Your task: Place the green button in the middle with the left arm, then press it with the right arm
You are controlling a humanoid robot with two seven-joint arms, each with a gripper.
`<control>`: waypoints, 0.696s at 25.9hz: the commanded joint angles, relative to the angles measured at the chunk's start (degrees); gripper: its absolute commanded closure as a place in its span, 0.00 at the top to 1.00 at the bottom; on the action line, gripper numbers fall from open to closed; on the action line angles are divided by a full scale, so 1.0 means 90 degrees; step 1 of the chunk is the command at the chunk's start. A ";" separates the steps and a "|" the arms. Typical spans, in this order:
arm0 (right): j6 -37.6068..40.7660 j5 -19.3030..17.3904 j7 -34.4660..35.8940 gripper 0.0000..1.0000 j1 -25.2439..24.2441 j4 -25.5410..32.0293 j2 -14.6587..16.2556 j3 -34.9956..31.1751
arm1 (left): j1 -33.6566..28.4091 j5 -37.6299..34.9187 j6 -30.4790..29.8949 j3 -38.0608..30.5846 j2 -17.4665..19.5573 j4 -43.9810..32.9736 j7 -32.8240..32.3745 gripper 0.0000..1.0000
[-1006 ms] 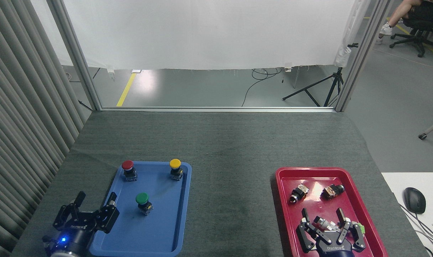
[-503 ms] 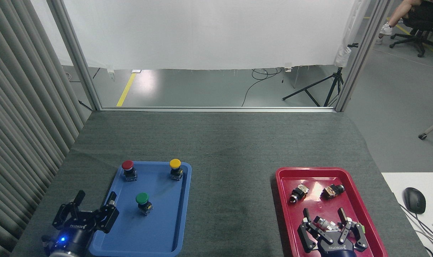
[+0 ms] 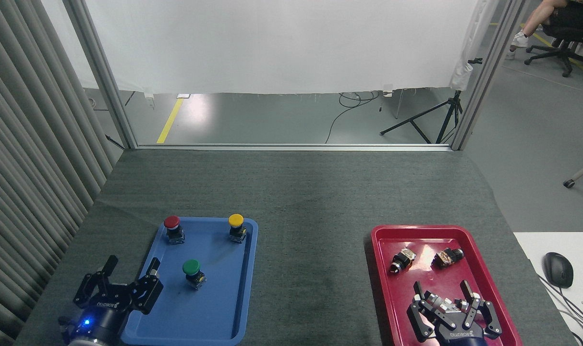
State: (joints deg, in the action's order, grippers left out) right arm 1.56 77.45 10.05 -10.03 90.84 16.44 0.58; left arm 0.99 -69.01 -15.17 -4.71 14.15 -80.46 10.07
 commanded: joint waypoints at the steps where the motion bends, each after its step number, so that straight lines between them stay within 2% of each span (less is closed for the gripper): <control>1: 0.0012 -0.0012 -0.0004 1.00 -0.0008 0.0005 0.0038 -0.0055 | 0.0017 -0.0008 0.0025 -0.0004 0.0039 0.0072 0.0004 0.99; 18: 0.0022 -0.0022 -0.0004 1.00 -0.0038 0.0034 0.0009 -0.0358 | 0.0007 -0.0018 -0.0043 -0.0004 0.0059 0.0199 0.0004 0.99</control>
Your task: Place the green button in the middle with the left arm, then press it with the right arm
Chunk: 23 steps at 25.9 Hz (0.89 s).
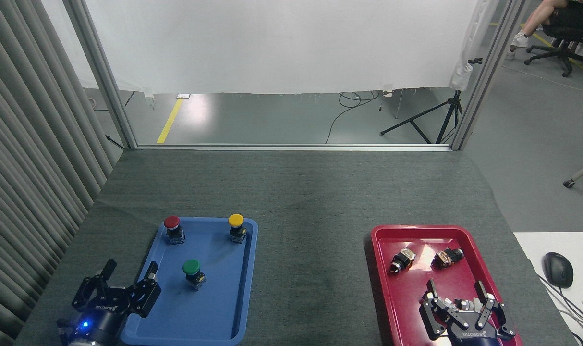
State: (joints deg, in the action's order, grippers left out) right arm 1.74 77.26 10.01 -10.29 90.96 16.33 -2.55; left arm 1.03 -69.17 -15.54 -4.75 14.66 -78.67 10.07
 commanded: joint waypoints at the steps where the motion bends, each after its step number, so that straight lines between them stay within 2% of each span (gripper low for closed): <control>1: 0.0002 0.0000 0.0001 1.00 -0.0019 0.0020 0.0031 -0.0010 | -0.0007 0.0000 -0.0002 0.0000 0.0002 0.0001 0.0004 0.99; 4: 0.0002 -0.0020 0.0001 1.00 -0.0038 0.0039 0.0031 -0.0020 | 0.0002 0.0000 0.0008 0.0000 0.0002 0.0011 0.0004 0.99; 8: 0.0002 -0.0293 0.0001 1.00 -0.0028 0.0049 0.0090 -0.0039 | -0.0007 0.0000 0.0018 0.0000 -0.0008 0.0001 0.0004 0.99; 14: -0.0008 -0.0313 0.0001 1.00 -0.0028 0.0049 0.0012 -0.0029 | -0.0007 0.0000 0.0027 -0.0010 -0.0008 0.0011 0.0004 0.99; 23: -0.0018 -0.0303 0.0001 1.00 0.0079 0.0078 0.0139 -0.0225 | 0.0002 0.0000 0.0037 -0.0010 -0.0008 0.0011 0.0004 0.99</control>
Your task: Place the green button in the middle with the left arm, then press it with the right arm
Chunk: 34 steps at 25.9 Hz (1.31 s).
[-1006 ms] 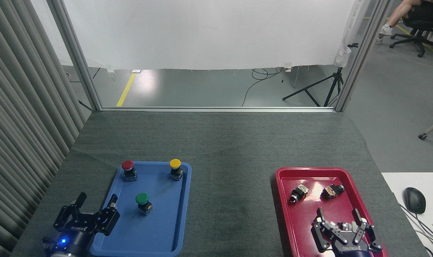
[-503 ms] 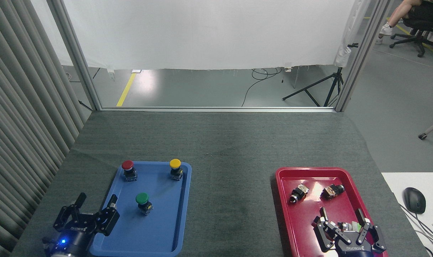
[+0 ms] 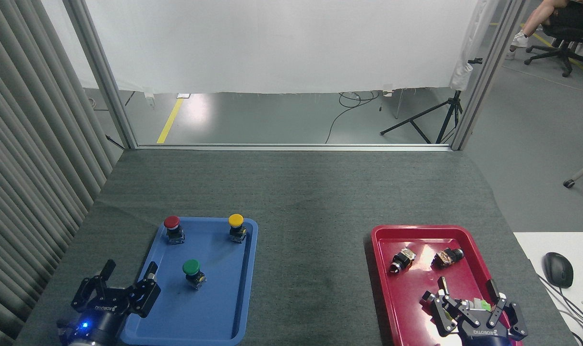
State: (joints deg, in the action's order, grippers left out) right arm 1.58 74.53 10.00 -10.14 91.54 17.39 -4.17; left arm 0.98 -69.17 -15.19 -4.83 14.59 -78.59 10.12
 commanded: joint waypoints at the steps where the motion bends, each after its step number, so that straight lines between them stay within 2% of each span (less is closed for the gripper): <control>1: 0.0000 0.0000 0.0002 1.00 0.0102 0.0024 0.0069 -0.0044 | 0.0019 0.0000 -0.0011 0.0000 0.0000 0.0021 -0.0001 0.99; 3: 0.0010 -0.0009 0.0002 1.00 0.0141 0.0024 0.0148 -0.0054 | 0.0019 -0.0010 -0.0128 0.0029 0.0039 0.0129 -0.0011 0.99; 6: 0.0010 -0.0009 0.0002 1.00 0.0141 0.0024 0.0206 -0.0054 | 0.0038 -0.0185 -0.1007 0.0420 0.0185 0.0246 -0.0011 0.99; 8: 0.0010 -0.0009 0.0002 1.00 0.0150 0.0014 0.0314 -0.0054 | 0.0077 -0.0585 -0.1202 0.0586 0.0195 0.0382 -0.0011 0.99; 10: 0.0010 -0.0009 0.0002 1.00 0.0160 0.0014 0.0343 -0.0054 | 0.0155 -0.0918 -0.1232 0.0801 0.0176 0.0607 -0.0011 0.99; 15: 0.0010 -0.0019 0.0002 1.00 0.0170 0.0014 0.0333 -0.0044 | 0.0858 -0.0967 -0.1290 0.1406 0.0205 0.1496 -0.0021 0.98; 19: 0.0019 -0.0019 0.0002 1.00 0.0199 0.0014 0.0353 -0.0044 | 0.1259 -0.0967 -0.1408 0.1475 0.0156 0.2013 -0.0011 0.99; 30: 0.0019 -0.0019 0.0002 1.00 0.0190 0.0004 0.0353 -0.0064 | 0.1737 -0.0957 -0.1408 0.1465 0.0098 0.2775 -0.0011 0.98; 31: 0.0019 -0.0019 0.0002 1.00 0.0190 0.0004 0.0353 -0.0064 | 0.1747 -0.0957 -0.1398 0.1475 0.0098 0.2775 -0.0011 0.97; 34: 0.0019 -0.0019 0.0002 1.00 0.0180 0.0004 0.0343 -0.0064 | 0.1767 -0.0928 -0.1417 0.1475 0.0088 0.2795 -0.0050 0.78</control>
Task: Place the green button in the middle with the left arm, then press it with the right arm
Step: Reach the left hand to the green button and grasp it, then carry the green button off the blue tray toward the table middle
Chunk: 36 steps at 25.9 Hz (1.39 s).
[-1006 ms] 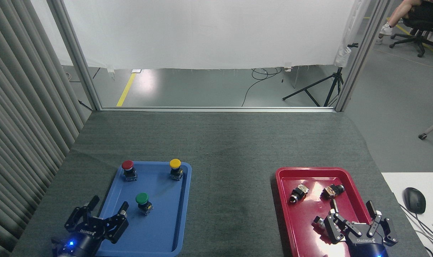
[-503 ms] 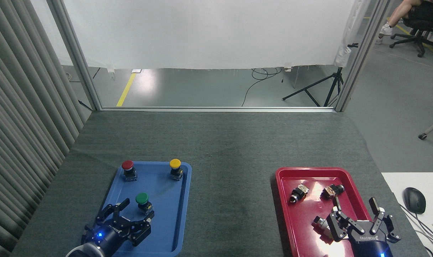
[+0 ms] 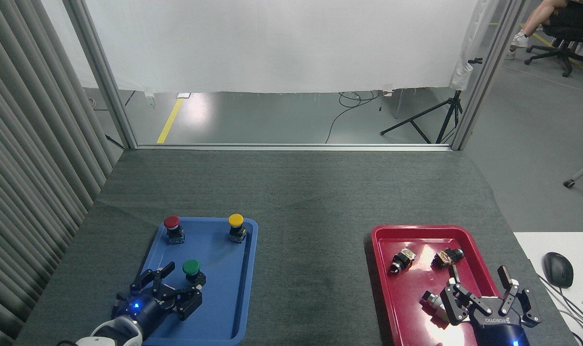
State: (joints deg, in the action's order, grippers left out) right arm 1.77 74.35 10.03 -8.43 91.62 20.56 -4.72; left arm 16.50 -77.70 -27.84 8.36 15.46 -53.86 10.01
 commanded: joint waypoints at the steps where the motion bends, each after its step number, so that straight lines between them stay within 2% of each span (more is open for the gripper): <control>1: -0.0001 0.0000 -0.0002 1.00 -0.0010 -0.0004 -0.0009 -0.0003 | 0.0070 0.0020 -0.0013 0.0009 -0.0009 0.0047 -0.0048 0.74; 6: -0.0001 0.0010 -0.0002 1.00 -0.0020 -0.0004 0.0001 -0.0022 | 0.0070 0.0010 -0.0013 0.0018 -0.0038 0.0047 -0.0068 0.57; 11: -0.0001 0.0000 -0.0002 1.00 -0.0030 -0.0004 0.0001 -0.0091 | 0.0070 -0.0009 -0.0354 0.0028 0.0020 0.0027 0.0011 0.14; 14: -0.0001 0.0000 -0.0002 1.00 -0.0030 -0.0014 0.0001 -0.0091 | 0.0061 0.0000 -0.0598 0.0028 0.0040 -0.0158 0.0098 0.00; 19: -0.0001 0.0000 -0.0002 1.00 -0.0039 -0.0014 0.0011 -0.0091 | 0.0109 0.0098 -0.0647 0.0009 -0.0087 -0.0910 0.0235 0.00; 22: -0.0001 0.0000 -0.0002 1.00 -0.0039 -0.0014 0.0020 -0.0091 | 0.0510 -0.0019 -0.0647 0.0136 -0.0868 -0.0901 0.0225 0.00; 26: -0.0001 0.0000 -0.0002 1.00 -0.0039 -0.0014 0.0020 -0.0081 | 0.0588 -0.0302 -0.0491 0.0350 -0.1562 -0.0793 0.0235 0.00; 30: -0.0001 0.0000 -0.0002 1.00 -0.0039 -0.0014 0.0040 -0.0081 | 0.0637 -0.1113 0.0095 0.0722 -0.2157 -0.0256 0.0245 0.00; 36: -0.0001 0.0000 -0.0002 1.00 -0.0030 -0.0014 0.0040 -0.0091 | 0.0901 -0.1162 0.0622 0.1386 -0.2567 0.0632 0.0460 0.00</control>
State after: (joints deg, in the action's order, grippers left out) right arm 1.77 74.35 10.03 -8.74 91.49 20.91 -5.51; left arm 23.44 -87.72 -24.59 18.05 -6.06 -51.62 13.50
